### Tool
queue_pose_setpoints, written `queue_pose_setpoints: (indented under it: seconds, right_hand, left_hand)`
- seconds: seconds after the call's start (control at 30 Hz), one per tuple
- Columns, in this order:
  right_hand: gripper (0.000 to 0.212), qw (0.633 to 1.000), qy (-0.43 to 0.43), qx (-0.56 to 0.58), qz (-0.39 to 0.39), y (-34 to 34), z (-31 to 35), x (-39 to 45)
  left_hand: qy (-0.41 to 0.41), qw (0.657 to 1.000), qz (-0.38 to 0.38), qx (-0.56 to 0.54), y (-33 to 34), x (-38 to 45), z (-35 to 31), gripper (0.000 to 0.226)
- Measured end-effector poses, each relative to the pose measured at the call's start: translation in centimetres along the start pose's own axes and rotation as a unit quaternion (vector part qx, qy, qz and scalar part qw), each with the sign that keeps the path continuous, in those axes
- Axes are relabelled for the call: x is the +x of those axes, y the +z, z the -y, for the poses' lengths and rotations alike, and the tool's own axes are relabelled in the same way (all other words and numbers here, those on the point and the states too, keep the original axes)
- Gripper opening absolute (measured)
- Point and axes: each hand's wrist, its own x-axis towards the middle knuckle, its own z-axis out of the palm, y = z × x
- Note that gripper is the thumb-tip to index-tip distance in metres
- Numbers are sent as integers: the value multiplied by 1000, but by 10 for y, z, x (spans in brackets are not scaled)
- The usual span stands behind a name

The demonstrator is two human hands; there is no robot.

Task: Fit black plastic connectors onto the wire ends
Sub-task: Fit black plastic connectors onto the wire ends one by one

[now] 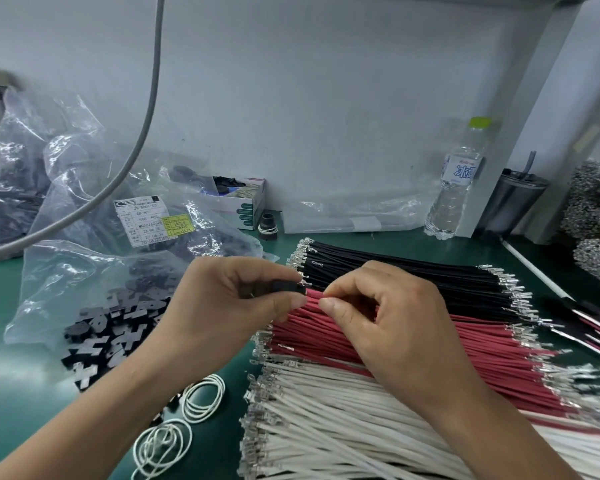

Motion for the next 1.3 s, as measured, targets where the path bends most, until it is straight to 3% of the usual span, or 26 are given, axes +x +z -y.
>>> queue_pose_setpoints:
  seconds: [0.17,0.43,0.67,0.77,0.87,1.17,1.3]
  right_hand:
    - [10,1000,-20,-13,-11,1,-2,-2]
    - [14,999,-42,14,3,4,1,-2]
    - [8,984,-81,-158,2,-24,14,5]
    - [26,978,-58,-134,147,-33,31,1]
    - [43,942,-5,-120,312,-29,39,-10]
    - [13,939,67,-36,334,-30,37,-11]
    - [12,944,92,-45,315,-34,33,-6]
  left_hand:
    - [-27,996,74,-41,-4,2,0,24]
    - [-24,994,66,-81,1,1,0,19]
    - [-12,995,49,-87,5,1,4,15]
    - [-12,996,38,-81,2,3,8,17]
    - [-5,998,29,-61,0,3,12,15]
    - [-14,998,5,-63,0,2,12,15]
    - [-19,997,6,-81,1,3,11,14]
